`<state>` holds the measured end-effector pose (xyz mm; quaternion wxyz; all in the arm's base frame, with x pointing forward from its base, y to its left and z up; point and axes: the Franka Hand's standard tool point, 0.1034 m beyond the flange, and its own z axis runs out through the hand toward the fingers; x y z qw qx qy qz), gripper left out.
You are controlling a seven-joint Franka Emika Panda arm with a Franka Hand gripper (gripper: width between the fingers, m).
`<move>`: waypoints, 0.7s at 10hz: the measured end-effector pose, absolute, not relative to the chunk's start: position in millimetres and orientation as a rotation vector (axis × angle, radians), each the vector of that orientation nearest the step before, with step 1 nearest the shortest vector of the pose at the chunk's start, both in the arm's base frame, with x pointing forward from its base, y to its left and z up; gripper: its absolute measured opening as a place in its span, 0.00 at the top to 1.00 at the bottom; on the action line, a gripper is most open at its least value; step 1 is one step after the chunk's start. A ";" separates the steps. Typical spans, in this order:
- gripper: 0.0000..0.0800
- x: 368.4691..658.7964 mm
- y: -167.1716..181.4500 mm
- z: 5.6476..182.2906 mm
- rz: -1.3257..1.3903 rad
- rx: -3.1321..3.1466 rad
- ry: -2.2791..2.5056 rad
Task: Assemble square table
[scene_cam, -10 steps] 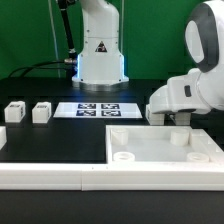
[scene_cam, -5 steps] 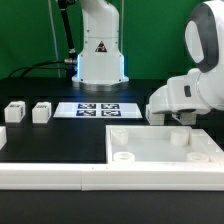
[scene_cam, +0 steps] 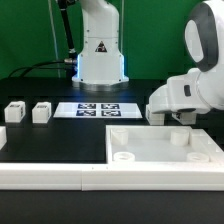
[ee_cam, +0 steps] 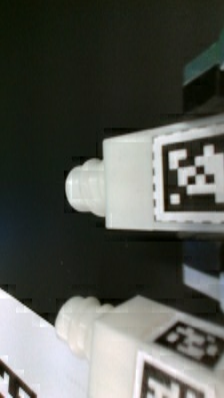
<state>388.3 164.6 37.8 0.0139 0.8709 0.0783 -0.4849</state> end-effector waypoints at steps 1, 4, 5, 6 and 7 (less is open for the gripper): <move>0.64 404.2 154.1 65.5 -1.500 2.733 0.270; 0.64 431.0 128.3 133.6 -1.494 2.756 0.330; 0.64 431.9 131.1 125.0 -1.464 2.775 0.333; 0.64 442.0 134.4 117.4 -1.328 2.851 0.333; 0.64 445.8 133.6 119.8 -1.197 2.912 0.328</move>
Offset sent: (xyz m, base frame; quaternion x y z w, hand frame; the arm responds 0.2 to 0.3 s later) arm 0.0393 -0.0425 0.0976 -0.0103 -0.0438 0.0057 0.9990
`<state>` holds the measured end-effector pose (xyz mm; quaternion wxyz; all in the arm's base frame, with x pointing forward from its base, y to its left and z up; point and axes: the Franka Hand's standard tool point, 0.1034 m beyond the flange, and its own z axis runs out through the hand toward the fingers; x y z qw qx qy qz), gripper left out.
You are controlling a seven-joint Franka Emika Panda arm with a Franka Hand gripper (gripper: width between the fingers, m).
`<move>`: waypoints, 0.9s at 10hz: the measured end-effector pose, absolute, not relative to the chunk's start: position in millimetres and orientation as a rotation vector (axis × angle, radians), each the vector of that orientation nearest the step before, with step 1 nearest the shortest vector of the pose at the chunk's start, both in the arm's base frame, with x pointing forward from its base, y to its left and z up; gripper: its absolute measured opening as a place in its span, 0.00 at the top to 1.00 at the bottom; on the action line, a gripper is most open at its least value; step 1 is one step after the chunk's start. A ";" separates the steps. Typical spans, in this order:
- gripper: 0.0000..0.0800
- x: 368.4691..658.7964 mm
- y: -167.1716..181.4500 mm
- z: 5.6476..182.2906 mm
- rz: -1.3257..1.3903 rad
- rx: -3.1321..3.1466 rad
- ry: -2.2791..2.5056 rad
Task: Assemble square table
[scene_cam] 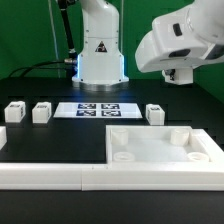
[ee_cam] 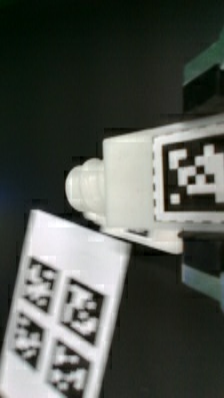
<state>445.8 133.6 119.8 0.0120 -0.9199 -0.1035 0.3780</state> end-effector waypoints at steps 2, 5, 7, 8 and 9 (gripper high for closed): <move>0.64 480.0 118.4 123.8 0.969 -2.878 -0.427; 0.64 560.8 62.8 171.5 0.598 -2.932 -0.474; 0.64 566.0 65.5 165.7 0.350 -2.975 -0.462; 0.64 568.7 62.1 166.3 0.238 -2.991 -0.443; 0.64 572.1 60.1 165.5 0.135 -3.004 -0.437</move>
Offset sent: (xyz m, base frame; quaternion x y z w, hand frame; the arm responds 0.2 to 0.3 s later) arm 0.1000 -0.0902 0.0801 -0.0524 0.2418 -0.0925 0.9645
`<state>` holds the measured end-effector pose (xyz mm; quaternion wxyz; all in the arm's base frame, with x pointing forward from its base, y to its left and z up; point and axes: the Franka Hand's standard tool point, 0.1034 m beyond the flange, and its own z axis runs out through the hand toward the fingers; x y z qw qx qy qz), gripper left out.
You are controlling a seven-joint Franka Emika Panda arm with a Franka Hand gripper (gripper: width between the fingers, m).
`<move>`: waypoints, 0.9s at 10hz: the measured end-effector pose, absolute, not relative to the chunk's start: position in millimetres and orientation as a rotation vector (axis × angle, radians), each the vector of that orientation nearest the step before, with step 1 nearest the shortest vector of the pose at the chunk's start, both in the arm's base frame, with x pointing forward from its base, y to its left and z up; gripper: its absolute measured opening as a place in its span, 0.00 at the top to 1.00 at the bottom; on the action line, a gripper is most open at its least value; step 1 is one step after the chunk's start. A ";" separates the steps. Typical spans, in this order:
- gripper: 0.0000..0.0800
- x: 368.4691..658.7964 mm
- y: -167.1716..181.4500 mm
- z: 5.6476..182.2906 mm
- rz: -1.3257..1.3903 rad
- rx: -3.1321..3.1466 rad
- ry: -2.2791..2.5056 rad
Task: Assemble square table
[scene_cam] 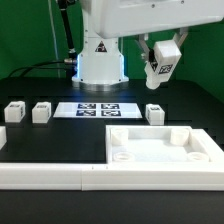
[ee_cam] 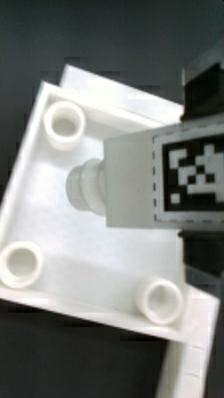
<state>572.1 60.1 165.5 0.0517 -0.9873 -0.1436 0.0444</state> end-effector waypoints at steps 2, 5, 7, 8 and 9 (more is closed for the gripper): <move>0.64 582.9 58.4 162.3 -0.091 -3.017 -0.415; 0.64 628.8 78.6 146.8 -0.481 -3.006 -0.431; 0.64 633.3 72.9 136.0 -0.716 -2.993 -0.450; 0.64 634.6 68.4 136.8 -0.786 -2.989 -0.440; 0.64 633.4 69.5 135.4 -0.771 -2.990 -0.443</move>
Offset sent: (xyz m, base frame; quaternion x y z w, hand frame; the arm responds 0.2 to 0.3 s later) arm 0.0637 0.0363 -0.0132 -0.0206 0.1589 0.0075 0.9870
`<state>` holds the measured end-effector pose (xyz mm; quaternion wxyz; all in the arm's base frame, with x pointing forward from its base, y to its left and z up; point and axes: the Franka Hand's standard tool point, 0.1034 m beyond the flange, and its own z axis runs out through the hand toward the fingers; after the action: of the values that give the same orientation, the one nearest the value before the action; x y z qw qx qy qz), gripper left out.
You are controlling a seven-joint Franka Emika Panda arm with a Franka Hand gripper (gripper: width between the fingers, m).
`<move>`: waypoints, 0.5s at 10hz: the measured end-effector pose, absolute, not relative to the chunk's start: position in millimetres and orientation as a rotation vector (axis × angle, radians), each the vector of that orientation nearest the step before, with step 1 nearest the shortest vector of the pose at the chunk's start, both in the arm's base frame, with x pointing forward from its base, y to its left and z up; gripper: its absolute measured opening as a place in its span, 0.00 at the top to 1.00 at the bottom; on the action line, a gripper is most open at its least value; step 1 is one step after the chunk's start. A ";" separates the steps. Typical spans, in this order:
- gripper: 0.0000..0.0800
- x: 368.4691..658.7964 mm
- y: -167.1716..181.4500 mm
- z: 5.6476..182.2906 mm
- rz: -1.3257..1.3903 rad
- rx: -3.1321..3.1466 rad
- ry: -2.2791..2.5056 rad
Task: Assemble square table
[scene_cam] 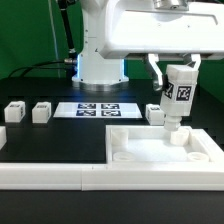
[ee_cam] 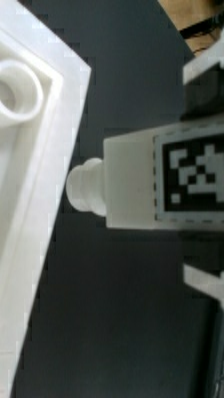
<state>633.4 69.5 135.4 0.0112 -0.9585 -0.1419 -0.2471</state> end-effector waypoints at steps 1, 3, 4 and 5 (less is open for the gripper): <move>0.64 633.4 69.5 135.2 -0.770 -2.990 -0.443; 0.64 628.3 80.7 132.2 -0.763 -2.980 -0.437; 0.64 624.1 88.4 128.8 -0.751 -2.971 -0.453; 0.64 623.8 88.5 124.1 -0.759 -2.963 -0.465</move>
Offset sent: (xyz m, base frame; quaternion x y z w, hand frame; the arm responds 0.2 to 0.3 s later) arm -0.0185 0.0447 -0.0051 0.0776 0.0228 0.0518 0.9954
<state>623.8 88.5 124.1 0.0238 -0.9574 -0.1503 -0.2454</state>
